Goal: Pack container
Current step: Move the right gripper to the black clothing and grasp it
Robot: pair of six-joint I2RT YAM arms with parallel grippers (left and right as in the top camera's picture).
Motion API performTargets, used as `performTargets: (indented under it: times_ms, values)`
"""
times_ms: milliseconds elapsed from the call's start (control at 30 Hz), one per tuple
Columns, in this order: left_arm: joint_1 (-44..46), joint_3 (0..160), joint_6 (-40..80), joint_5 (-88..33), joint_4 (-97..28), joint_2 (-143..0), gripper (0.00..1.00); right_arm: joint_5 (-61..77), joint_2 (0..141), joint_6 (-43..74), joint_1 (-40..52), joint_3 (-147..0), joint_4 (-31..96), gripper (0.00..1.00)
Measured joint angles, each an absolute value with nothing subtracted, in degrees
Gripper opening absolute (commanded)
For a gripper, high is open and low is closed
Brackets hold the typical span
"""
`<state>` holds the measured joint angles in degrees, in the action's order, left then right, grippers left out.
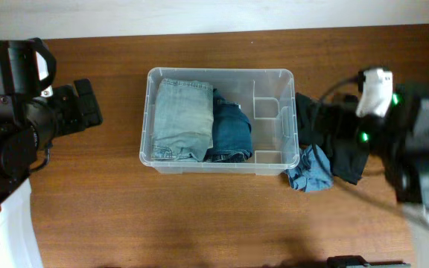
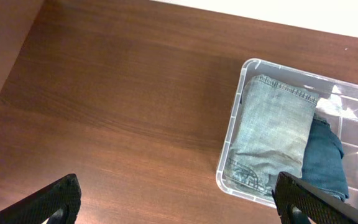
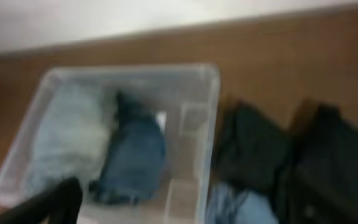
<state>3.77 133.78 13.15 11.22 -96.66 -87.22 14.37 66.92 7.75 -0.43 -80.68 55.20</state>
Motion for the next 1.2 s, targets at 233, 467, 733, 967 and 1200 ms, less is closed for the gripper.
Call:
performTargets:
  times_ms: [233,467,733,967,1200]
  values:
    - [3.77,133.78,13.15,11.2,-96.68,-87.22,0.99,17.89,85.43,9.15,-15.75,-86.46,57.67,0.98]
    - [3.77,133.78,13.15,11.22,-96.68,-87.22,0.99,22.52,101.89,4.49,-33.45,-86.48,58.08,0.98]
    - [3.77,133.78,13.15,11.22,-96.68,-87.22,0.99,28.58,118.85,-4.21,-39.48,-86.5,58.98,0.99]
    - [3.77,133.78,13.15,11.22,-96.66,-87.22,0.99,33.69,122.1,-8.99,-36.77,-86.74,59.18,0.8]
    - [3.77,133.78,13.15,11.22,-96.66,-87.22,0.99,34.09,123.11,-8.86,-32.62,-85.34,57.01,0.26]
